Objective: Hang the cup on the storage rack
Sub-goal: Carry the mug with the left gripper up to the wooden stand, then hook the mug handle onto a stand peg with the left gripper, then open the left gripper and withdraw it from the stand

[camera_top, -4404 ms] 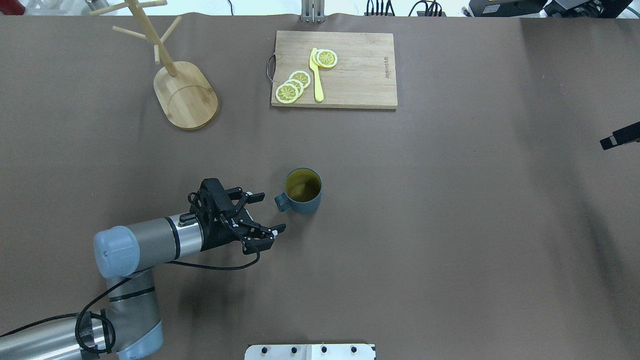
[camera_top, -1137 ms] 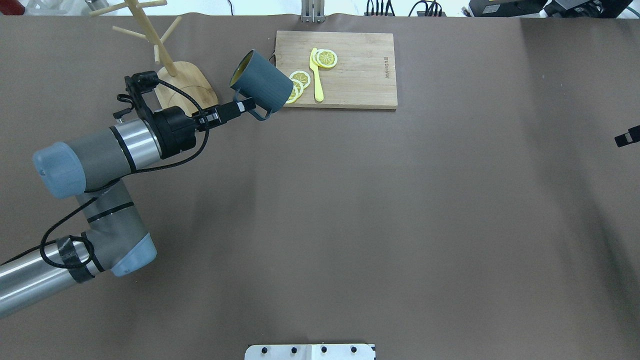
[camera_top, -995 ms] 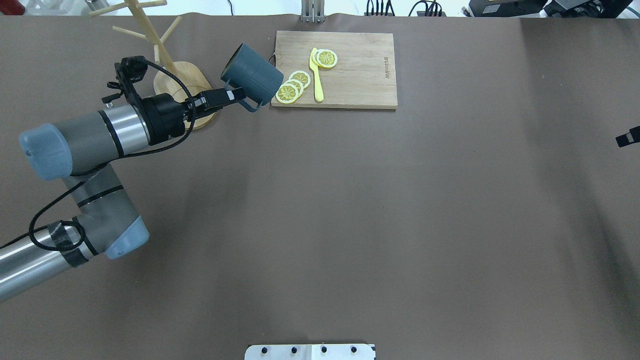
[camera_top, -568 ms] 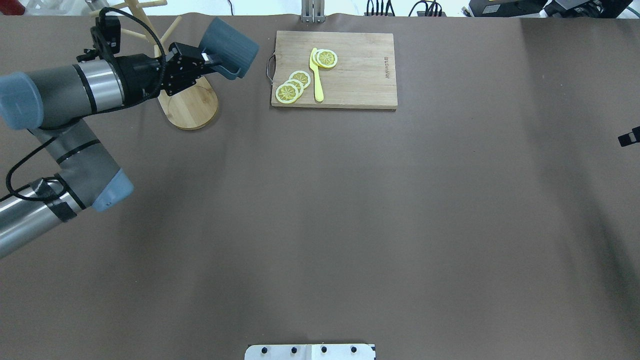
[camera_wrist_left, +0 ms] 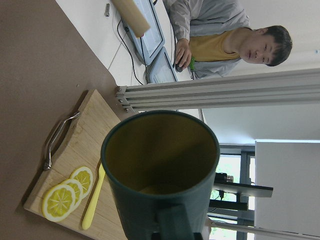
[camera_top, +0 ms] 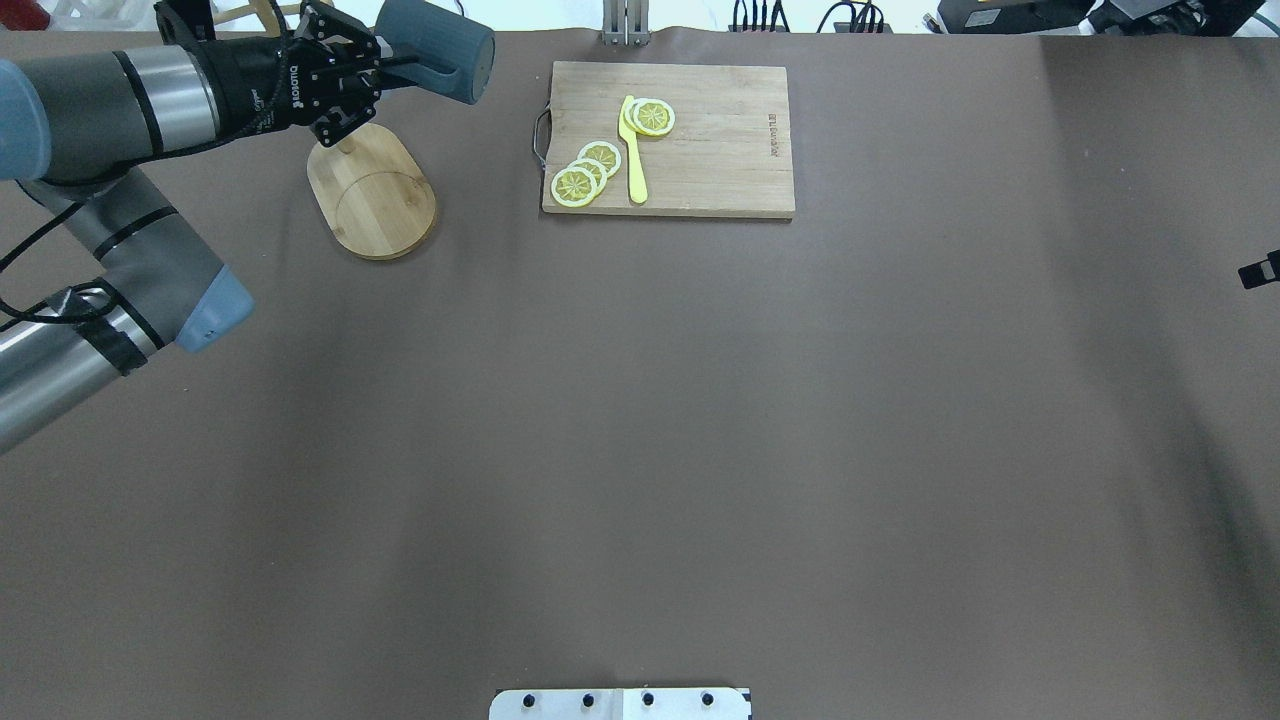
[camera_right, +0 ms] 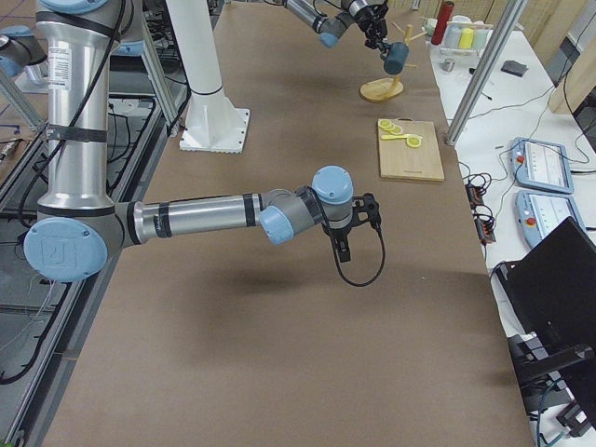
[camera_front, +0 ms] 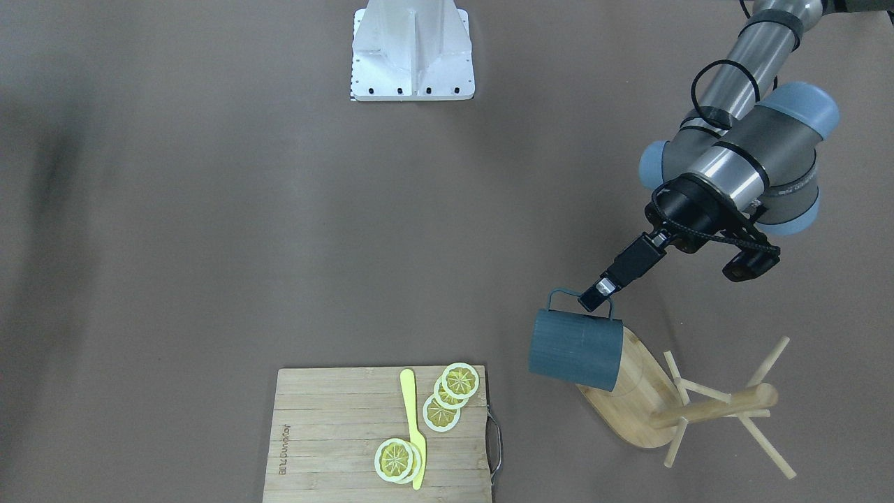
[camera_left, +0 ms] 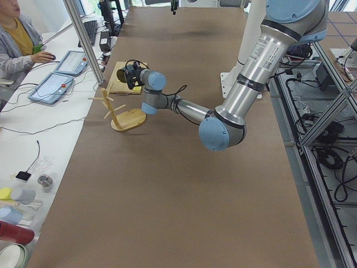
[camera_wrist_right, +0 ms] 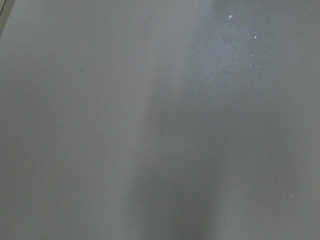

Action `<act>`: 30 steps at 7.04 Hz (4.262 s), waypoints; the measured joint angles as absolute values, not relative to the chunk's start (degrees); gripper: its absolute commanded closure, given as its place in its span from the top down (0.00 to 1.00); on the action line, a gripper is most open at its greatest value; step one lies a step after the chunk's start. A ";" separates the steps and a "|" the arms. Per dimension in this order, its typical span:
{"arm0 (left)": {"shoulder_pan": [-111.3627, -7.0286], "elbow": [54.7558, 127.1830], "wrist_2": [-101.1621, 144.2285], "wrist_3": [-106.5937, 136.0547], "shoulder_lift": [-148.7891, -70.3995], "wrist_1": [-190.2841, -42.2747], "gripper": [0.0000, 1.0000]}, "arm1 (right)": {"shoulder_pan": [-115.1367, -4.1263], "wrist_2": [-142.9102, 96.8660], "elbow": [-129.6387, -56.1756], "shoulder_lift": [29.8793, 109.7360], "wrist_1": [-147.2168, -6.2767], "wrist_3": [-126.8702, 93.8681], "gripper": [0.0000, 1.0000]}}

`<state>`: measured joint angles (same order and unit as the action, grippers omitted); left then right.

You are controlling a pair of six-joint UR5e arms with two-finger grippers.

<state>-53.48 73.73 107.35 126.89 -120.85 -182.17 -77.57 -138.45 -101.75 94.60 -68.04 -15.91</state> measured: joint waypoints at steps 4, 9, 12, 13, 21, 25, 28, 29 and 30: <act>-54.03 67.82 102.07 144.09 -121.01 -196.16 0.00 | -77.68 -138.17 -101.94 94.84 -67.97 -15.91 1.00; -53.75 62.27 92.35 148.33 -121.85 -203.67 0.00 | -77.78 -138.08 -102.54 95.01 -68.02 -15.91 1.00; -53.72 59.99 91.48 153.10 -122.25 -204.41 0.00 | -77.86 -138.08 -102.59 95.12 -67.99 -15.87 1.00; -53.73 58.69 90.53 156.59 -122.21 -205.60 0.00 | -77.90 -138.08 -102.71 95.21 -68.01 -15.87 1.00; -53.82 54.70 89.18 162.02 -121.22 -209.44 0.00 | -78.05 -138.08 -103.52 95.27 -68.03 -15.91 1.00; -53.79 54.68 89.13 161.82 -120.42 -209.56 0.61 | -77.97 -138.08 -103.65 95.19 -68.05 -16.01 1.00; -53.79 54.72 89.06 161.47 -119.83 -209.47 0.83 | -78.01 -138.07 -104.48 95.32 -68.11 -16.24 1.00; -53.84 54.93 89.20 161.46 -119.67 -209.47 0.83 | -78.02 -138.08 -104.61 95.34 -68.11 -16.30 1.00; -53.93 56.19 89.45 161.35 -118.51 -209.53 0.86 | -77.99 -138.08 -104.63 95.36 -68.14 -16.33 1.00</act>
<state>-53.93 56.19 89.45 161.35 -118.51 -209.53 -77.99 -138.08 -104.63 95.36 -68.14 -16.33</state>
